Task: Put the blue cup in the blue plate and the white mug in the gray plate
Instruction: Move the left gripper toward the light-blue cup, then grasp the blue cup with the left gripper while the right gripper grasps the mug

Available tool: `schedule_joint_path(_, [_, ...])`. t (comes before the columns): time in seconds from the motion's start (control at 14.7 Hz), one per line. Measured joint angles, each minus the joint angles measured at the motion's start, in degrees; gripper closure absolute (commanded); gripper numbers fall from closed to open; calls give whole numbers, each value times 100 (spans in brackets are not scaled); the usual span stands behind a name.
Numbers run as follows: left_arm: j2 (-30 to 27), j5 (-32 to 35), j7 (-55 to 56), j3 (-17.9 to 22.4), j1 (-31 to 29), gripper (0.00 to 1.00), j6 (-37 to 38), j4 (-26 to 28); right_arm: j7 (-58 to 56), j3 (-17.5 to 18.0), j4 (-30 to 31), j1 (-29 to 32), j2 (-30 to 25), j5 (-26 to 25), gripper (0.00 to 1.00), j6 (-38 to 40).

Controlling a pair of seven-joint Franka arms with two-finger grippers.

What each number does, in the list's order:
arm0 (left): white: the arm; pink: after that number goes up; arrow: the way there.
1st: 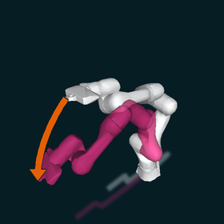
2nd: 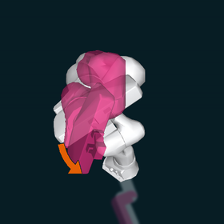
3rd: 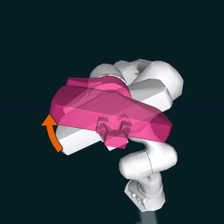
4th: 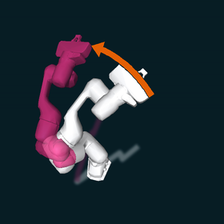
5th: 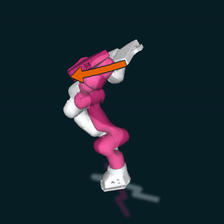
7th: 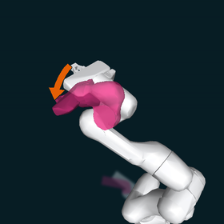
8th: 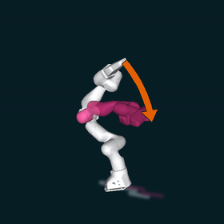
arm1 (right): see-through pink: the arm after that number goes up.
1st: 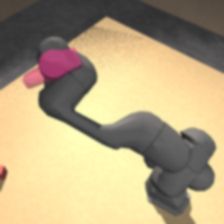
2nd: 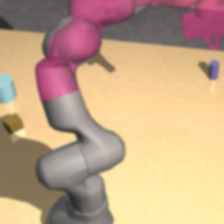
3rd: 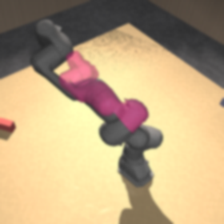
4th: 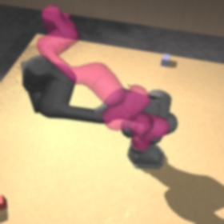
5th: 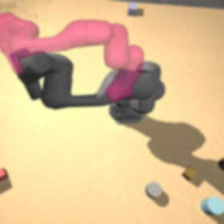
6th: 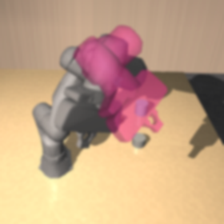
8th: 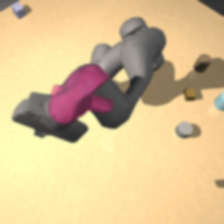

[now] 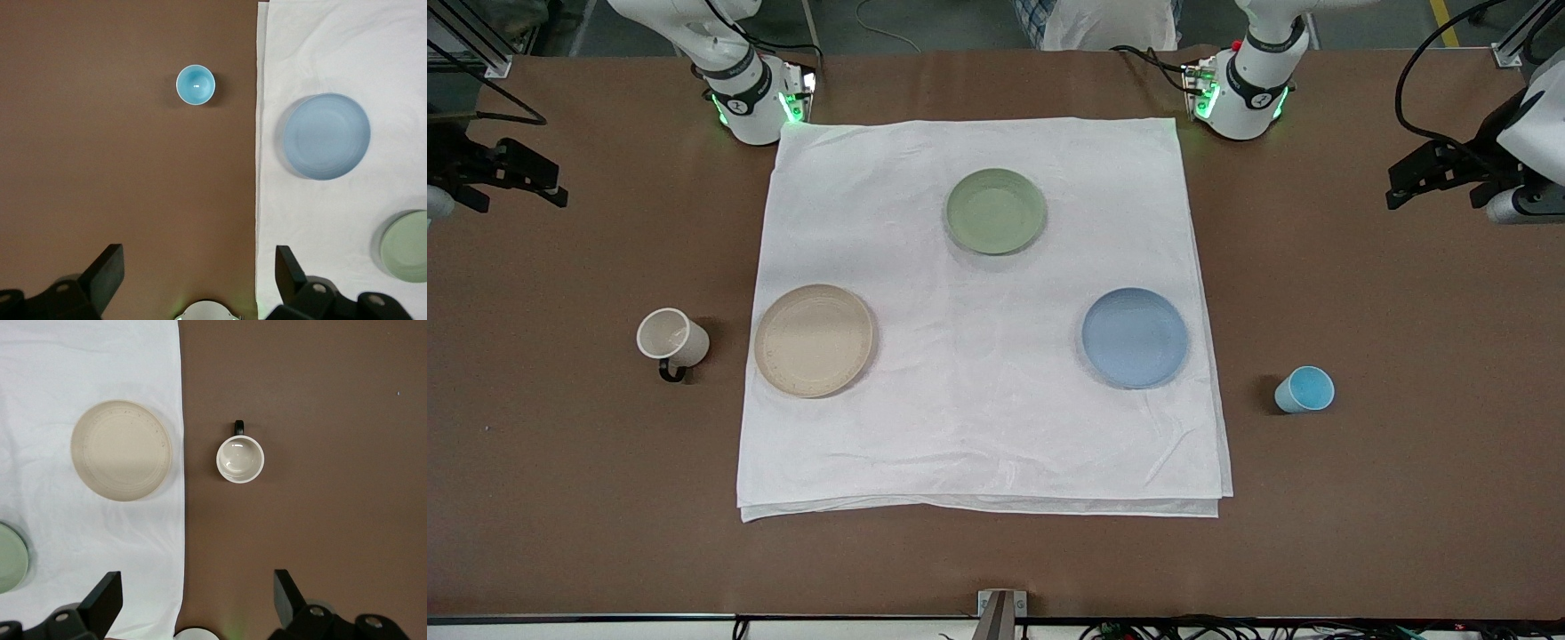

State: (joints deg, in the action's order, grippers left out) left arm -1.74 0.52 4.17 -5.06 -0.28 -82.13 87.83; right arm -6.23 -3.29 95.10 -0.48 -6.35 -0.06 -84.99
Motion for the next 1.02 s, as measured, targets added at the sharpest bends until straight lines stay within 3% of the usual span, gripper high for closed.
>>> schedule_joint_path(0.34, [86,12,0,18,-33,0,-3,1,70,-6,-2,-1,-208,43,0,155])
schedule_joint_path(0.54, [487,21,0,42,-158,0,-143,19,270,-4,-3,-1,-304,53,0,254])
schedule_joint_path(0.82, [1351,175,-7,52,-355,0,-1105,310,344,-4,-104,-2,-221,51,0,199])
schedule_joint_path(1.02, [1658,242,-7,48,-352,0,-2227,950,360,-49,-105,14,518,51,0,-631])
